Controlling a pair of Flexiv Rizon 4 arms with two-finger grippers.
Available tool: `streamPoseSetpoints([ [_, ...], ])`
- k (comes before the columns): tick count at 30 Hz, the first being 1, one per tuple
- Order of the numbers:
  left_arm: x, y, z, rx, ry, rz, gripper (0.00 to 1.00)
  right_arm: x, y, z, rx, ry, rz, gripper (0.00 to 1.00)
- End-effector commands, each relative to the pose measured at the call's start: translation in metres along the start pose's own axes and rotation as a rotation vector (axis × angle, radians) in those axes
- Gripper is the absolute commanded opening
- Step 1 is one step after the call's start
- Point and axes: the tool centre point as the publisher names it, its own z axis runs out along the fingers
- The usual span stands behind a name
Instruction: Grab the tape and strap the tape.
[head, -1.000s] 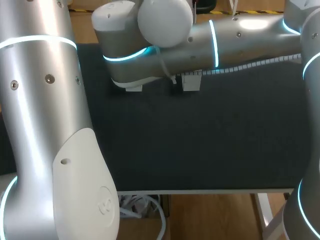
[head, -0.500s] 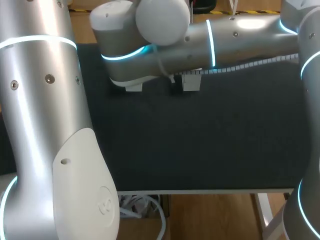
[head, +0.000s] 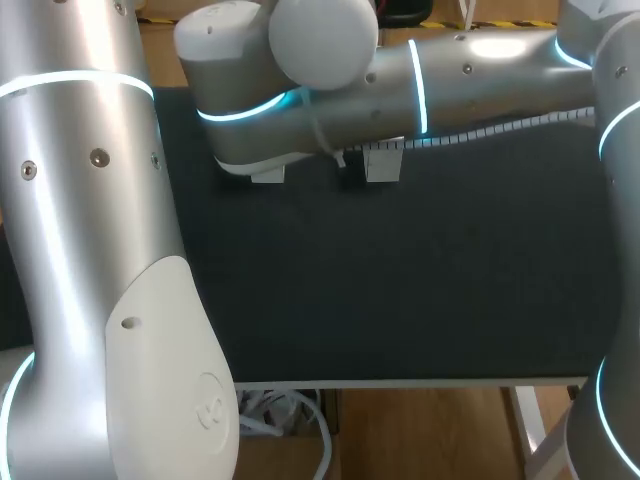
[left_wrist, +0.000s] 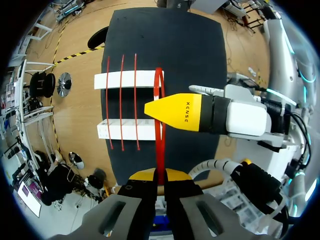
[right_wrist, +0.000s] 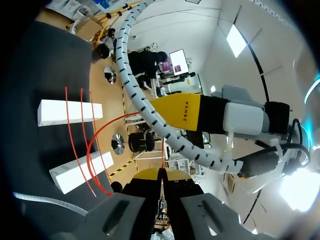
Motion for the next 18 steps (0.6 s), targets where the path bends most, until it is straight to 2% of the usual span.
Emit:
streamPoseSetpoints([
  [1, -0.0064, -0.0046, -0.0056, -0.014, 0.408, -0.002, 0.00, -0.0035, -0.0004, -0.0011, 0.002, 0.004, -0.001, 0.00],
  [18, -0.0064, -0.0046, -0.0056, -0.014, 0.408, -0.002, 0.00, -0.0013, 0.0072, -0.0029, -0.012, 0.009, 0.012, 0.00],
])
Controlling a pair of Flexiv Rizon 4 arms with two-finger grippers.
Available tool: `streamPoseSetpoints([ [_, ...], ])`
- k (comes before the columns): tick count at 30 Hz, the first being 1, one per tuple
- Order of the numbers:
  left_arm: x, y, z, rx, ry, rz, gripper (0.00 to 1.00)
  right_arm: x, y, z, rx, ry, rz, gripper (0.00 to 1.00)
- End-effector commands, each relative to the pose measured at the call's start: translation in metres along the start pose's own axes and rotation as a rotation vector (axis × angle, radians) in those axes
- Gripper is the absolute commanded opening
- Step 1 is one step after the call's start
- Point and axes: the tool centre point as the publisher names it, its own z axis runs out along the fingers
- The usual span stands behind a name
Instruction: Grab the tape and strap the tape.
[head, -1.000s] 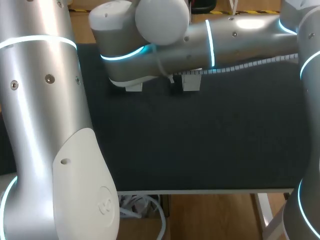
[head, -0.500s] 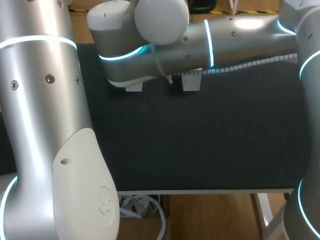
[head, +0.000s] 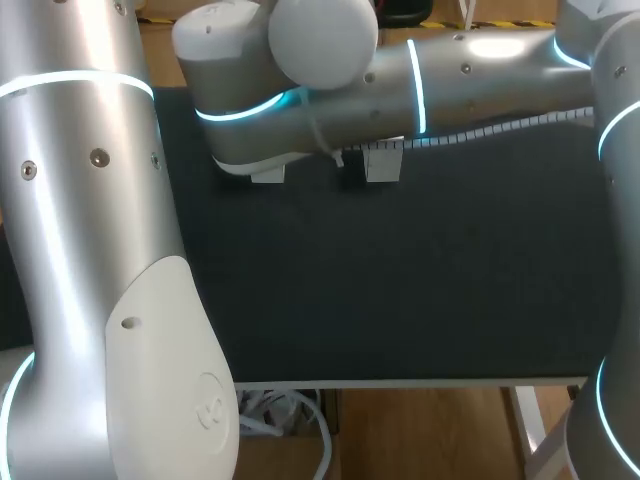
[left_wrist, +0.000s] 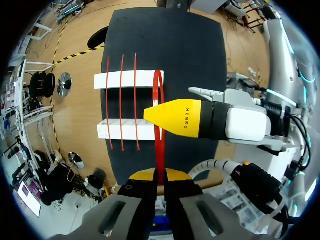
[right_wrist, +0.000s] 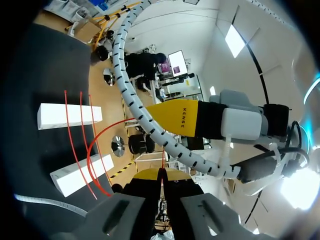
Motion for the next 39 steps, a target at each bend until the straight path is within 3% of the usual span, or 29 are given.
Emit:
streamPoseSetpoints([
  [1, -0.006, -0.005, -0.006, -0.014, 0.408, -0.001, 0.00, -0.001, 0.002, -0.003, 0.002, 0.009, -0.002, 0.00],
  [39, -0.006, -0.005, -0.006, -0.014, 0.408, -0.001, 0.00, 0.000, 0.027, -0.008, -0.042, 0.013, 0.006, 0.00],
])
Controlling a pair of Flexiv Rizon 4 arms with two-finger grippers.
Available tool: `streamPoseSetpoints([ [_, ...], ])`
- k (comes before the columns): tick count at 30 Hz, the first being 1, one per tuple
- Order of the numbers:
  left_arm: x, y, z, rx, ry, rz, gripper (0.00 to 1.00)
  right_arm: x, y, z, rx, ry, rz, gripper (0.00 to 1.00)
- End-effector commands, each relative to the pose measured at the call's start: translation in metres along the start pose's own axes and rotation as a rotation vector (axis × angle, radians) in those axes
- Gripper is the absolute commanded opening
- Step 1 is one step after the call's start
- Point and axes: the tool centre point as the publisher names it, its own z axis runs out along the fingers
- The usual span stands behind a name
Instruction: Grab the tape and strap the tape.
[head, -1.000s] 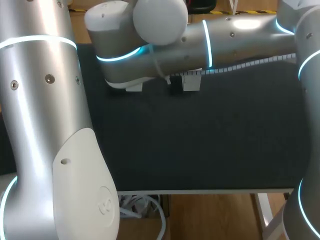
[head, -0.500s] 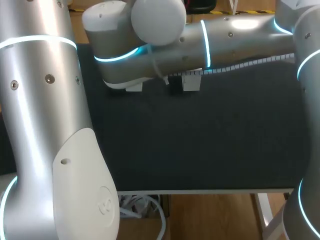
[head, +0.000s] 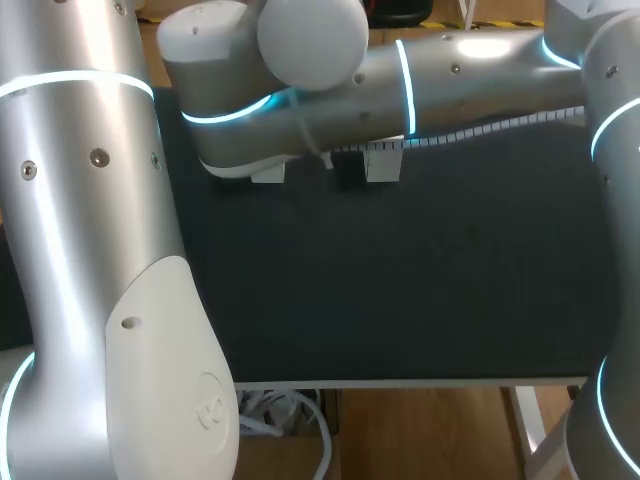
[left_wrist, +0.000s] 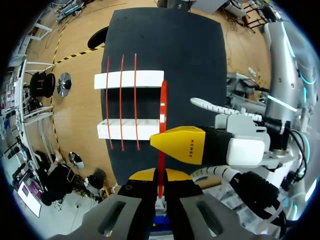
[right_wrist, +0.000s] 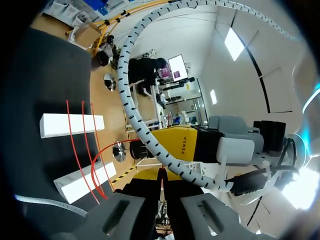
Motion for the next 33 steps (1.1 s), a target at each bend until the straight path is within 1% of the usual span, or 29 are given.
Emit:
streamPoseSetpoints([
  [1, -0.0064, -0.0047, -0.0056, -0.014, 0.408, -0.001, 0.00, -0.0022, 0.0026, -0.0013, -0.003, 0.006, -0.003, 0.00],
  [13, -0.0064, -0.0047, -0.0056, -0.014, 0.408, -0.001, 0.00, -0.0031, 0.0073, -0.0010, -0.015, 0.005, 0.001, 0.00],
  [33, -0.0064, -0.0047, -0.0056, -0.014, 0.408, -0.001, 0.00, -0.0047, 0.0044, 0.0010, -0.008, 0.005, -0.004, 0.00],
])
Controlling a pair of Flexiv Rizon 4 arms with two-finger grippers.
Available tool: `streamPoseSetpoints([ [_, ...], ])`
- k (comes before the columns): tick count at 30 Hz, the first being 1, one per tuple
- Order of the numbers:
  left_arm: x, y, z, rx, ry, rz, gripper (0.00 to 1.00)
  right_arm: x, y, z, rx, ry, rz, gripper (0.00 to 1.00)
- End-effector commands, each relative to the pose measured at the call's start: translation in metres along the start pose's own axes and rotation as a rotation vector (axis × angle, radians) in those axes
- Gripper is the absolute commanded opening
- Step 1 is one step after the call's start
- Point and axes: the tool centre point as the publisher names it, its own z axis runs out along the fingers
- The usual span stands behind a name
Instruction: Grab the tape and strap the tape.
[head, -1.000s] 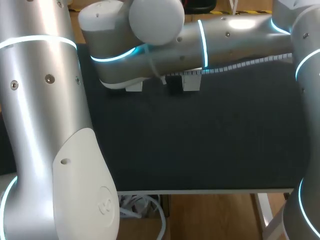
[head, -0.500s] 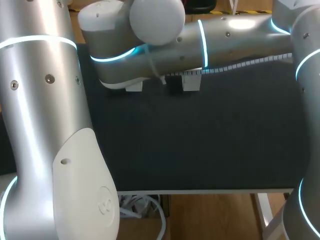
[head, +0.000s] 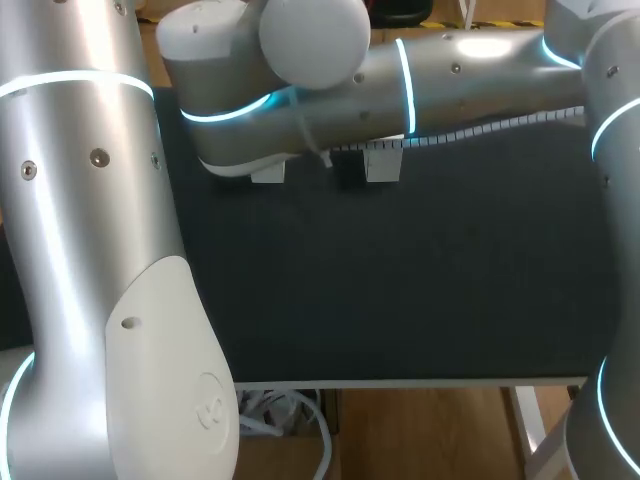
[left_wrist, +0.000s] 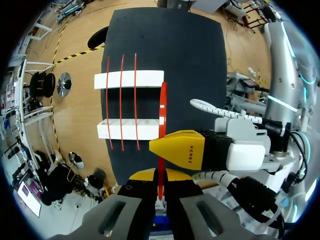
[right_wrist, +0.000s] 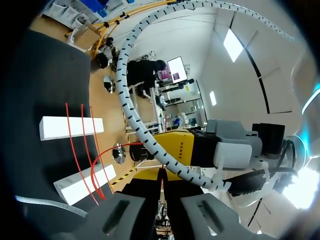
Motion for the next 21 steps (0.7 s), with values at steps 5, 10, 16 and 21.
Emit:
streamPoseSetpoints([
  [5, -0.0063, -0.0049, -0.0056, -0.014, 0.408, -0.001, 0.00, -0.0018, -0.0005, 0.0001, 0.007, 0.012, -0.011, 0.00],
  [10, -0.0063, -0.0049, -0.0056, -0.014, 0.408, -0.001, 0.00, -0.0009, -0.0019, 0.0000, 0.008, 0.020, -0.012, 0.31],
  [16, -0.0063, -0.0049, -0.0056, -0.014, 0.408, -0.001, 0.00, -0.0007, -0.0032, -0.0003, 0.007, 0.022, -0.013, 0.15],
  [21, -0.0063, -0.0049, -0.0056, -0.014, 0.408, -0.001, 0.00, -0.0001, -0.0057, -0.0008, 0.008, 0.026, -0.018, 0.24],
])
